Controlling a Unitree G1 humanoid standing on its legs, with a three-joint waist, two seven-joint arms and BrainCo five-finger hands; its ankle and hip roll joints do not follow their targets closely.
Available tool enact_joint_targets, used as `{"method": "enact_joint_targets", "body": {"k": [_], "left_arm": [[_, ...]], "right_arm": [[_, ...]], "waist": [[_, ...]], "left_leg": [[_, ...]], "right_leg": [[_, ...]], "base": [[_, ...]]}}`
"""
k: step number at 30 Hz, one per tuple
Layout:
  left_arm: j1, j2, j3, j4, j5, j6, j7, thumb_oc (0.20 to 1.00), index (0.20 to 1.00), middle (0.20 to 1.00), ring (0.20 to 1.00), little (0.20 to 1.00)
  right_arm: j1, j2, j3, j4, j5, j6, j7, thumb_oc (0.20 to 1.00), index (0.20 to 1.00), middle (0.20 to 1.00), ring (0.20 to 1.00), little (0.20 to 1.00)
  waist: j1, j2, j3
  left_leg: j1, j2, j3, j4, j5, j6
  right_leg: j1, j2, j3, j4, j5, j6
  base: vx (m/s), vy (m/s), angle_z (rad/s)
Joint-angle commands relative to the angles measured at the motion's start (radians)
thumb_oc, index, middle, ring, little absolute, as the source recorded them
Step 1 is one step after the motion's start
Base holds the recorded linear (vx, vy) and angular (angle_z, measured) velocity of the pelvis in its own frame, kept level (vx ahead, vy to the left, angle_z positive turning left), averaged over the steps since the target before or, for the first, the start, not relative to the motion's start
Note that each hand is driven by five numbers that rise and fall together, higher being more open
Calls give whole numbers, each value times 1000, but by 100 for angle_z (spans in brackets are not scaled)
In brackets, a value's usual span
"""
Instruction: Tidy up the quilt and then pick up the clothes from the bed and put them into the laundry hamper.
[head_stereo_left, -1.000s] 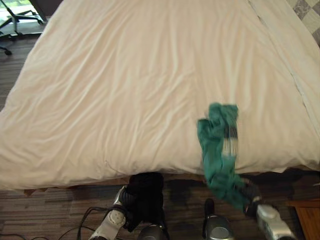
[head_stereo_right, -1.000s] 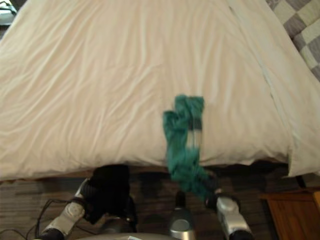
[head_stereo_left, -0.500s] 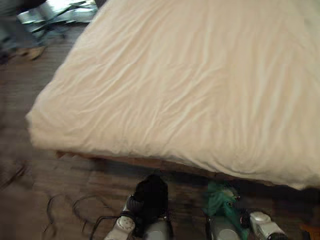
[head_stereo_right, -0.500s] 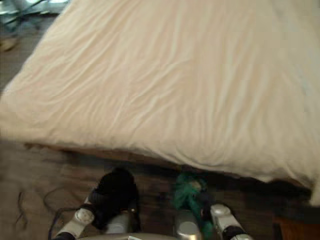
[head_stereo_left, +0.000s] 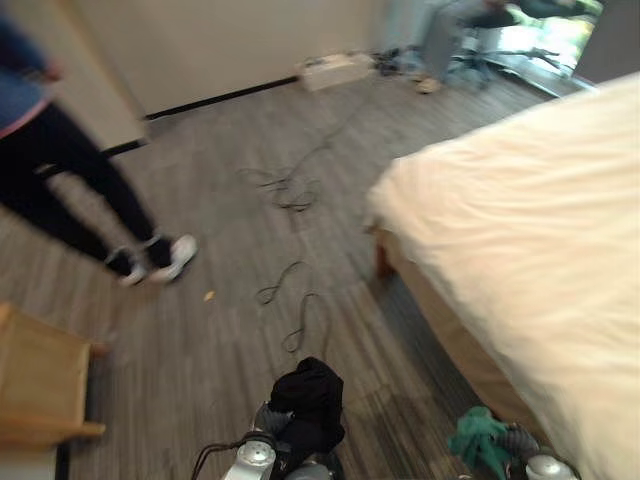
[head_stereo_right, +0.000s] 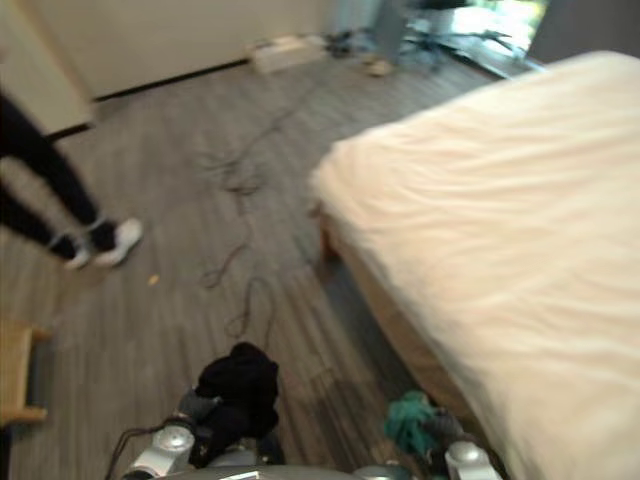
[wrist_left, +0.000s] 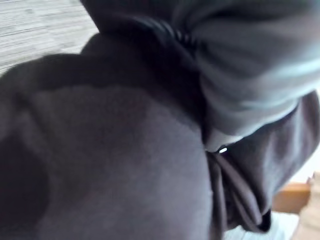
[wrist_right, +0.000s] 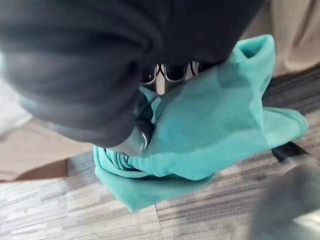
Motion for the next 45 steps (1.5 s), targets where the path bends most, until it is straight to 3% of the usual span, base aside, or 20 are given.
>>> {"method": "enact_joint_targets", "body": {"k": [1,3,6,9,10,11,15,17,18,21,25,28,31,36,37,40,41,42,44,45], "left_arm": [[-72,62,19,-54,-56,-24,38,200,200,200,200,200],[-96,58,15,-46,-54,-31,43,200,200,200,200,200],[-122,72,-17,-4,-12,-19,53,200,200,200,200,200],[-123,55,-16,10,-12,-26,50,200,200,200,200,200],[-106,46,-9,19,-10,-33,46,200,200,200,200,200],[-121,22,-30,189,12,8,45,200,200,200,200,200],[-130,34,-35,179,6,4,42,200,200,200,200,200],[-133,34,-28,174,-11,-2,39,200,200,200,200,200],[-149,33,-36,139,-30,-6,48,200,200,200,200,200],[-149,28,-40,107,-41,0,52,200,200,200,200,200],[-114,20,-17,99,-52,-1,55,200,200,200,200,200],[-75,17,-2,104,-29,-1,37,200,200,200,200,200],[-70,13,7,117,-25,2,36,200,200,200,200,200],[-55,20,34,149,-6,17,27,200,200,200,200,200],[-64,26,27,160,1,16,27,200,200,200,200,200],[-73,29,10,180,23,28,22,200,200,200,200,200],[-76,36,7,176,23,30,30,200,200,200,200,200],[-92,39,1,172,15,32,39,200,200,200,200,200],[-104,40,-9,170,20,33,44,200,200,200,200,200],[-120,43,-25,155,21,28,53,200,200,200,200,200]], "right_arm": [[-134,10,-5,-61,3,-42,-75,200,200,200,200,200],[-115,4,-19,-69,9,-53,-110,200,200,200,200,200],[-87,3,-34,-61,17,-60,-139,200,200,200,200,200],[-93,7,-23,-43,17,-60,-141,200,200,200,200,200],[-95,3,-18,-34,11,-60,-133,200,200,200,200,200],[-158,14,100,155,-139,6,-120,200,200,200,200,200],[-150,15,107,129,-130,-2,-117,200,200,200,200,200],[-140,0,109,107,-139,-8,-113,200,200,200,200,200],[-133,-29,105,52,-145,-13,-125,200,200,200,200,200],[-125,-57,97,10,-155,-4,-132,200,200,200,200,200],[-118,-66,94,-31,-152,-1,-124,200,200,200,200,200],[-123,-73,97,-39,-170,-4,-119,200,200,200,200,200],[-132,-71,97,-39,-174,-6,-124,200,200,200,200,200],[-144,-37,113,-9,-203,-2,-115,200,200,200,200,200],[-150,-29,126,16,-215,-10,-118,200,200,200,200,200],[-159,-20,130,52,-227,-2,-111,200,200,200,200,200],[-161,-24,132,49,-232,0,-112,200,200,200,200,200],[-176,-27,140,46,-227,1,-114,200,200,200,200,200],[-178,-31,139,42,-220,-1,-115,200,200,200,200,200],[-172,-36,133,34,-199,-6,-119,200,200,200,200,200]], "waist": [[-39,-4,109],[-63,10,131],[-70,-2,121],[-57,-9,109],[-39,-5,83],[71,-19,33],[80,-31,30],[86,-43,43],[99,-50,85],[100,-57,109],[127,-54,90],[154,-24,58],[160,-23,58],[158,-80,26],[182,-117,15],[177,-131,40],[164,-110,53],[137,-51,84],[115,-35,98],[76,-28,118]], "left_leg": [[-25,91,-59,-22,-42,-101],[-15,68,-130,-55,-40,-103],[-9,26,-207,-54,-60,-97],[5,16,-205,-42,-73,-92],[14,16,-199,-22,-86,-94],[41,-6,-360,-61,-66,-95],[49,-4,-348,-61,-60,-104],[8,5,-332,91,-95,-116],[-114,33,-327,316,-11,-148],[-209,71,-298,469,45,-147],[-279,20,-227,343,-31,-118],[-268,5,-138,35,50,-129],[-284,9,-84,-37,60,-128],[-271,10,15,-13,71,-87],[-278,-18,0,11,52,-67],[-191,-77,-42,24,-21,-11],[-143,-80,-67,12,-36,2],[-58,-44,-122,-29,-33,10],[-9,-41,-161,-45,-42,4],[49,-44,-228,-51,-66,-16]], "right_leg": [[-180,226,243,-160,-5,40],[-212,348,376,-265,-60,53],[-163,362,448,-496,-23,42],[-136,353,450,-528,11,46],[-86,355,440,-588,24,38],[-72,438,387,-407,-55,21],[-42,434,375,-474,-61,-1],[-6,423,368,-520,-50,-13],[35,412,346,-554,-49,-39],[73,409,318,-580,-61,-61],[148,405,320,-638,-91,-42],[215,417,314,-662,-137,-17],[249,413,306,-657,-166,-11],[303,367,289,-547,-217,37],[282,345,298,-429,-134,76],[140,314,328,-51,117,147],[75,314,341,62,147,140],[-103,370,355,198,91,83],[-170,394,345,171,42,59],[-226,414,340,5,-23,37]], "base": [[-56,72,143],[92,28,167],[182,-74,190],[110,-55,118],[139,-55,90],[138,-55,36],[113,-142,2],[89,-201,2],[8,-151,-1],[157,-178,13],[310,-2,-13],[521,100,-5],[584,99,-35],[676,100,0],[467,124,8],[627,201,5],[825,211,58],[581,146,71],[621,-11,106],[654,-93,104]]}}
